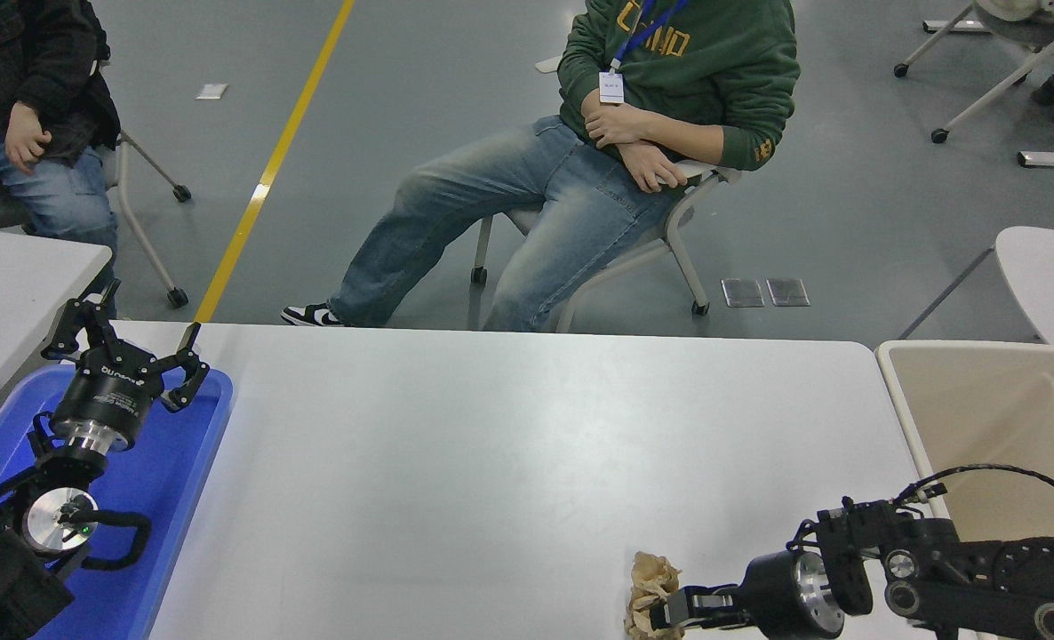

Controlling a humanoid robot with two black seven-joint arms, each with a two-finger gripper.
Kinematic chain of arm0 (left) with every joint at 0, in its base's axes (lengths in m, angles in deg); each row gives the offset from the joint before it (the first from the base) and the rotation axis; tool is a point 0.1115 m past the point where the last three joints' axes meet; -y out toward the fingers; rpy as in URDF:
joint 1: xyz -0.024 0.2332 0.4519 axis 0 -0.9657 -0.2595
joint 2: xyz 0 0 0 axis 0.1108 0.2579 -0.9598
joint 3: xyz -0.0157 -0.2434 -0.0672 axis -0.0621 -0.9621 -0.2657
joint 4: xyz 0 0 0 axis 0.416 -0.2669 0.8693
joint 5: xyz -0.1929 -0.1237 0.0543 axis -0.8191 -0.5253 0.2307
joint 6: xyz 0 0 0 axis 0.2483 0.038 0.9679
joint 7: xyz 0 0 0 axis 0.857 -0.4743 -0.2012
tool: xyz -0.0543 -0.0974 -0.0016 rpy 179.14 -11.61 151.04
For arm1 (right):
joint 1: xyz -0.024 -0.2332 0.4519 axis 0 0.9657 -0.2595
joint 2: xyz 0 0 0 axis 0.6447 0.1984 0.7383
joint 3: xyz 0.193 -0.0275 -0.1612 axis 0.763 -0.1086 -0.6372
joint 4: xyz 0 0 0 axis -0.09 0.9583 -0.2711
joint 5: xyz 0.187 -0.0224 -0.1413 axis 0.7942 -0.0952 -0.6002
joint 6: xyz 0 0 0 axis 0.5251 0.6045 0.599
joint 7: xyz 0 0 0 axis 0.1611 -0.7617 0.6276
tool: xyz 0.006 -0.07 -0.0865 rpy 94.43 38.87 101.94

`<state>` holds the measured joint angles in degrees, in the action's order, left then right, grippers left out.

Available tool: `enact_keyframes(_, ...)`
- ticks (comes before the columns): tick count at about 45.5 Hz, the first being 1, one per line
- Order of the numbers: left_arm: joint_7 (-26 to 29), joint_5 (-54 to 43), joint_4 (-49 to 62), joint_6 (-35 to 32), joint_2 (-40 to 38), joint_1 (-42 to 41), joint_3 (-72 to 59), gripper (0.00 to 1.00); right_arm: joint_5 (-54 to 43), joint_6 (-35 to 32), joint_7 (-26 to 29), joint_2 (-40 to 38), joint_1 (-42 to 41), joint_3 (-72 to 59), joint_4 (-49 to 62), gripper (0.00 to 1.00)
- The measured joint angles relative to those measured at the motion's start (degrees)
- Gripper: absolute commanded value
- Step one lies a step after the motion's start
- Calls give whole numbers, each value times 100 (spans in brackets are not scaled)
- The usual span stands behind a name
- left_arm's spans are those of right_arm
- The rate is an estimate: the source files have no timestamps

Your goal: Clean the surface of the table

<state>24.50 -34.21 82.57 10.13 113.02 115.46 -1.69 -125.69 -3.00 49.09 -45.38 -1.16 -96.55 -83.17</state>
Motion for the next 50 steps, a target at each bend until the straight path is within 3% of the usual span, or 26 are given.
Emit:
enact_keyframes(17,0,1,0,0,-1,0,0,100,305,-706,-21,-1452,-594,451,-613,0)
enact_keyframes(29,0,1,0,0,-1,0,0,100,584,-1585,-24,-2491,-1033,1078,-794,0)
enact_keyframes(50,0,1,0,0,1,0,0,100,868,-2446,-25,-3387,-1466,1676,-866,0)
